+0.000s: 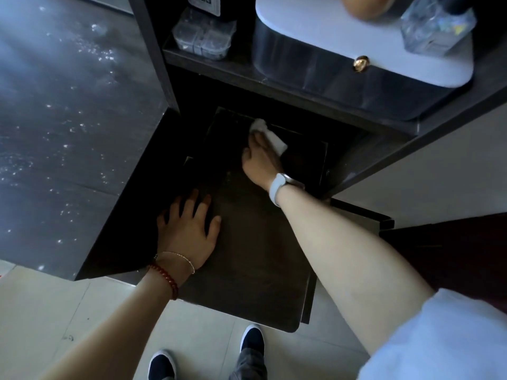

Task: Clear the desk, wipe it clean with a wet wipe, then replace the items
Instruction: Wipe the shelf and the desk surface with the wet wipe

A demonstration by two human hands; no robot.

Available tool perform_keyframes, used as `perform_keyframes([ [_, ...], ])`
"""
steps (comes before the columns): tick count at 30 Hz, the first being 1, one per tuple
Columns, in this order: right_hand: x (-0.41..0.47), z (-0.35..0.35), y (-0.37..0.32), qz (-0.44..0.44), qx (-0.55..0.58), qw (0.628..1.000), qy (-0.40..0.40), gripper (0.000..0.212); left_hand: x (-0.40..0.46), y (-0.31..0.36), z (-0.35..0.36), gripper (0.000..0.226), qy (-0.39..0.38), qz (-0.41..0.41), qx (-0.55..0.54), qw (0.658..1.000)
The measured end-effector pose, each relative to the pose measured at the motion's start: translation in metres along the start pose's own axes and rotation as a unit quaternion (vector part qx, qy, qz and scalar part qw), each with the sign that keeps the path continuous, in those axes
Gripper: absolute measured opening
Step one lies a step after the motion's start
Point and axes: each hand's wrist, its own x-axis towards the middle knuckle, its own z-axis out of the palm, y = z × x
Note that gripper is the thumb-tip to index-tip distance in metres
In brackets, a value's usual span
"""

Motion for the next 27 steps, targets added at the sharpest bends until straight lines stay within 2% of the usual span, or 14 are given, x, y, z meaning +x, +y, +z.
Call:
perform_keyframes([
  [1, 0.001, 0.0, 0.003, -0.032, -0.015, 0.999, -0.009, 0.05, 0.0, 0.0, -0.001, 0.053, -0.001, 0.0, -0.007, 1.0],
  [3, 0.0, -0.003, 0.023, -0.041, -0.035, 0.999, -0.001, 0.05, 0.001, 0.0, -0.001, 0.052, 0.001, -0.001, -0.015, 1.0],
  [8, -0.023, -0.015, 0.067, 0.065, -0.098, 0.988, 0.103, 0.057, -0.002, 0.003, 0.005, 0.056, 0.008, -0.011, -0.008, 1.0],
  [11, -0.02, -0.013, 0.065, 0.107, -0.108, 0.984, 0.096, 0.064, -0.001, 0.002, 0.009, 0.058, 0.015, -0.016, -0.004, 1.0],
  [13, -0.017, -0.015, 0.061, 0.134, -0.135, 0.978, 0.087, 0.065, -0.001, 0.003, 0.01, 0.067, 0.034, -0.017, -0.008, 0.999],
  [17, -0.021, -0.021, 0.059, 0.111, -0.229, 0.961, 0.105, 0.058, -0.002, 0.003, 0.014, 0.078, 0.048, -0.017, -0.014, 0.999],
  [23, -0.023, -0.013, 0.054, 0.171, -0.111, 0.978, 0.05, 0.07, -0.002, 0.005, 0.015, 0.075, 0.05, -0.022, -0.02, 0.998],
  [27, -0.006, -0.015, 0.059, 0.163, -0.082, 0.979, 0.087, 0.071, -0.001, 0.003, 0.015, 0.078, 0.042, -0.015, -0.008, 0.999],
])
